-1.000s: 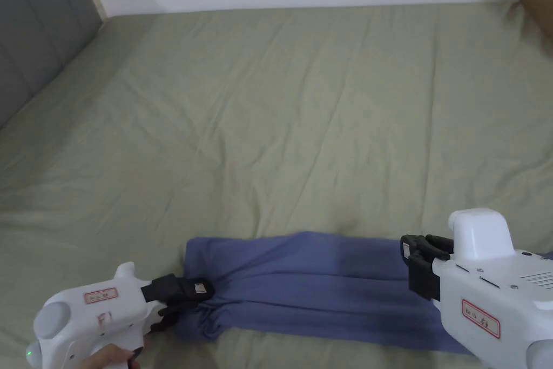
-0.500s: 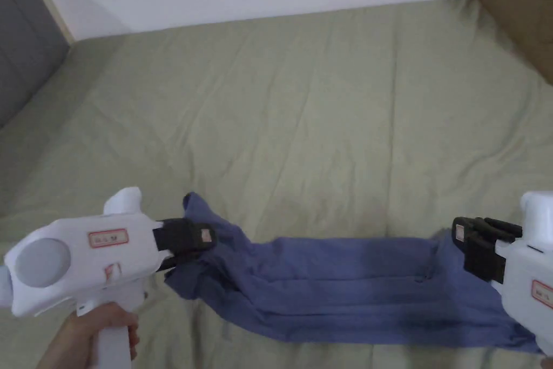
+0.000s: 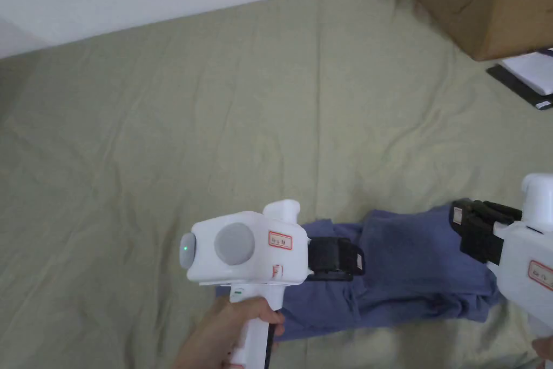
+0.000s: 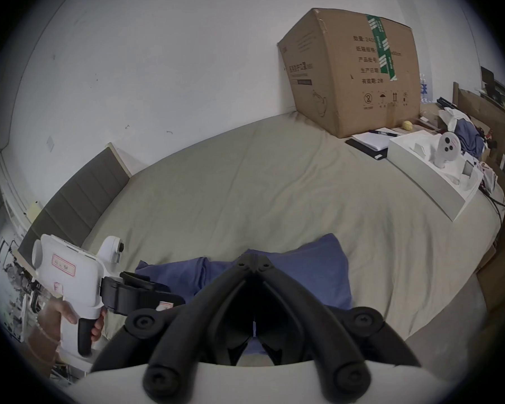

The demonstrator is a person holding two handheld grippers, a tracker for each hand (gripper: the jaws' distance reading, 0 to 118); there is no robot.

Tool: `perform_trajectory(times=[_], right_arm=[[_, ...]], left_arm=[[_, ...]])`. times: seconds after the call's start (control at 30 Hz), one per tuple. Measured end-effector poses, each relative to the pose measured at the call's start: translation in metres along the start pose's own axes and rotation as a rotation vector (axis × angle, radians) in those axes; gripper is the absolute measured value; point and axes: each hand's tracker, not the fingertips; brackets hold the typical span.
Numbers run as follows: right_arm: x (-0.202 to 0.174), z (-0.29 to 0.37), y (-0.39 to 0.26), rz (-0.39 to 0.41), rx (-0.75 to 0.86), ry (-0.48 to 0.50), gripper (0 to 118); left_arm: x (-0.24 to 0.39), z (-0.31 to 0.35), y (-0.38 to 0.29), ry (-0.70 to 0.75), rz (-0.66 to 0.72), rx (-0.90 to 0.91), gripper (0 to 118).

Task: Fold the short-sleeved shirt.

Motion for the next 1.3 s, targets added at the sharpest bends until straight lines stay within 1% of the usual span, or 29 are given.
perform_trajectory(times=[0.07,0.17,0.2,0.23,0.27,0.3,0.33,0.37,0.4,0.57,0.67,0.73,0.77,0.83,0.93,0.97,1.0,1.03,1.07,1.13,1.17,1.23,1.3], right_arm=[[0.004,0.0,-0.001,-0.022,0.003,-0.001,0],[0.006,-0.003,-0.004,-0.051,-0.001,0.012,0],[0.006,-0.004,-0.005,-0.054,-0.004,0.016,0],[0.005,-0.004,-0.007,-0.056,-0.005,0.02,0],[0.003,-0.003,-0.009,-0.055,-0.003,0.023,0],[0.002,-0.003,-0.01,-0.053,0.0,0.025,0],[0.0,-0.003,-0.012,-0.05,0.003,0.028,0],[-0.001,-0.003,-0.013,-0.046,0.004,0.03,0],[-0.003,-0.003,-0.014,-0.043,0.002,0.032,0],[-0.007,-0.002,-0.018,-0.041,-0.008,0.048,0],[-0.011,0.0,-0.019,-0.036,-0.013,0.05,0],[-0.011,0.001,-0.02,-0.032,-0.015,0.049,0],[-0.011,0.002,-0.02,-0.031,-0.017,0.047,0],[-0.011,0.004,-0.02,-0.029,-0.018,0.049,0],[-0.012,0.003,-0.019,-0.02,-0.02,0.052,0],[-0.013,0.003,-0.018,-0.017,-0.023,0.052,0],[-0.016,0.003,-0.018,-0.016,-0.025,0.052,0],[-0.019,0.003,-0.018,-0.014,-0.027,0.055,0],[-0.021,0.003,-0.019,-0.012,-0.031,0.061,0],[-0.025,0.001,-0.02,-0.005,-0.041,0.066,0],[-0.028,0.0,-0.021,0.002,-0.047,0.07,0],[-0.033,-0.001,-0.023,0.015,-0.058,0.074,0],[-0.037,-0.003,-0.025,0.027,-0.067,0.079,0]], left_arm=[[-0.004,0.017,0.0,0.014,0.004,0.072,107],[-0.015,0.05,0.004,0.044,0.063,0.148,106],[-0.019,0.06,0.003,0.042,0.075,0.176,102],[-0.024,0.07,0.0,0.044,0.086,0.217,88],[-0.028,0.078,-0.004,0.056,0.087,0.243,50],[-0.03,0.081,-0.005,0.075,0.079,0.243,16],[-0.032,0.08,-0.008,0.11,0.077,0.235,2],[-0.035,0.075,-0.01,0.152,0.072,0.215,2],[-0.037,0.07,-0.014,0.154,0.078,0.201,1],[-0.027,0.02,-0.028,0.017,0.085,0.094,1],[-0.013,-0.017,-0.031,0.011,0.059,0.019,1],[0.0,-0.036,-0.034,0.044,0.026,-0.005,1],[0.006,-0.038,-0.036,0.061,0.008,-0.008,1],[0.013,-0.027,-0.038,0.048,-0.033,0.015,1],[0.012,0.004,-0.037,-0.039,-0.042,0.067,1],[0.007,0.019,-0.038,-0.041,-0.039,0.104,1],[0.002,0.03,-0.039,-0.036,-0.039,0.138,2],[-0.005,0.043,-0.04,-0.013,-0.042,0.171,9],[-0.016,0.056,-0.041,-0.007,-0.019,0.196,33],[-0.041,0.076,-0.045,0.015,0.023,0.22,89],[-0.059,0.084,-0.05,0.027,0.056,0.244,108],[-0.09,0.097,-0.058,0.035,0.141,0.285,110],[-0.122,0.103,-0.066,0.036,0.252,0.286,110]])
